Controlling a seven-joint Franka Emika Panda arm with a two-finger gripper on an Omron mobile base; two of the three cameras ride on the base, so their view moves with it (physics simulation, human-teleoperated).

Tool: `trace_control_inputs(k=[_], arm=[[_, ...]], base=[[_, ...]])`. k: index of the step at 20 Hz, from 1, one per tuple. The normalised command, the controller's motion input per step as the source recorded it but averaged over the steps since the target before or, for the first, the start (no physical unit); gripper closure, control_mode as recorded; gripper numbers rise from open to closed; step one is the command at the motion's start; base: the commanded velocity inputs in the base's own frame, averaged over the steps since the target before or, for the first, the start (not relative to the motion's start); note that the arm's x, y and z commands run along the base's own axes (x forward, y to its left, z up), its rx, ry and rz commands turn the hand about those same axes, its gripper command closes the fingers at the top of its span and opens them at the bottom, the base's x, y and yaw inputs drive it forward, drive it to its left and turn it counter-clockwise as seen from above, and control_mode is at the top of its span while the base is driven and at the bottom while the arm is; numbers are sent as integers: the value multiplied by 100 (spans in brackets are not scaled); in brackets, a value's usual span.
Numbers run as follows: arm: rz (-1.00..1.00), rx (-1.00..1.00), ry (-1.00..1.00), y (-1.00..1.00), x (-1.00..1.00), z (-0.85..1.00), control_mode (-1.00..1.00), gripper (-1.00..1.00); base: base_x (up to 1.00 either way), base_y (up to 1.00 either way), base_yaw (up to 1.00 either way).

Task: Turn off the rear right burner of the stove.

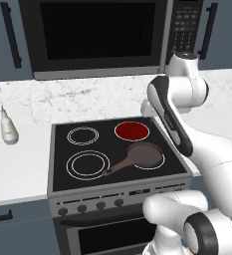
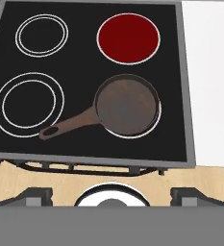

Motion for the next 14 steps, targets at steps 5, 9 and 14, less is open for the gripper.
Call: trace_control_inputs(k=[5,9,14], arm=[[0,-4,0,12,-36,-11,-100,-100],[6,-14,-1,27,-51,-19,-100,-100],[10,-20,-2,49,-38,-20,-100,-100]], base=[[0,0,0],[0,0,0],[0,0,0]])
